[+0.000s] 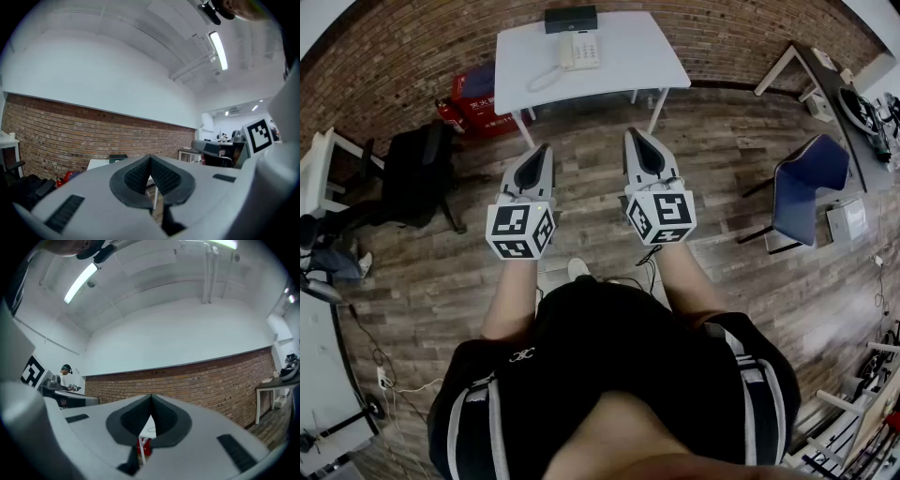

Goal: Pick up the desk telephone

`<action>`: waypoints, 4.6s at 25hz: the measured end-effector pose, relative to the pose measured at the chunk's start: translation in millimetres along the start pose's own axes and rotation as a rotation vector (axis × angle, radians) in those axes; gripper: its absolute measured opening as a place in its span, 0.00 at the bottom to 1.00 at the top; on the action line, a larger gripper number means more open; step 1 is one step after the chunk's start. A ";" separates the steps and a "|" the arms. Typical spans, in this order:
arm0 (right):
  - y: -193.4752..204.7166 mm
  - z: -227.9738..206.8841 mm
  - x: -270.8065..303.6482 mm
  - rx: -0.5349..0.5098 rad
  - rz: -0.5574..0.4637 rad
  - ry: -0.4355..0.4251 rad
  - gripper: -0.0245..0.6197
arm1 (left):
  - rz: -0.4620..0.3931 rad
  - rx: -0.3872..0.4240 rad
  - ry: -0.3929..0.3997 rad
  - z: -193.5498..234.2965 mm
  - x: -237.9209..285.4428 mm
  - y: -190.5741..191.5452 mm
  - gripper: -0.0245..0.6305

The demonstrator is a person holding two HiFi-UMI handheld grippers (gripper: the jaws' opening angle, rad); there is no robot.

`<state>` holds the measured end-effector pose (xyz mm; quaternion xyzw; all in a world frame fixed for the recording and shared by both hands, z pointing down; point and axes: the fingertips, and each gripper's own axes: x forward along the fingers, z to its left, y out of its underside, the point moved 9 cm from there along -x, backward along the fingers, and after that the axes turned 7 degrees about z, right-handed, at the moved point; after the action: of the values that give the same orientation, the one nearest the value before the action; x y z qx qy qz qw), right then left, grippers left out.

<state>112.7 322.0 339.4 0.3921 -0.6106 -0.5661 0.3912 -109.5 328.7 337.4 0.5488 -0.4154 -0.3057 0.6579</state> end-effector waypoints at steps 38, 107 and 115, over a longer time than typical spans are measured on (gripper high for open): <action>2.2 32.1 93.6 0.003 -0.047 0.113 0.04 | -0.051 0.019 0.077 106.3 48.4 -10.9 0.04; 97.1 -271.4 641.5 0.092 0.381 -0.123 0.04 | 0.394 -0.204 0.026 335.2 587.3 -16.4 0.04; 140.4 -284.6 656.0 0.138 0.543 -0.132 0.04 | 0.479 -0.400 0.124 357.2 604.8 11.3 0.04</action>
<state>116.4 -384.8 516.7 0.2023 -0.7545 -0.4221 0.4600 -142.1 -355.1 494.8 0.3127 -0.4236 -0.1834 0.8301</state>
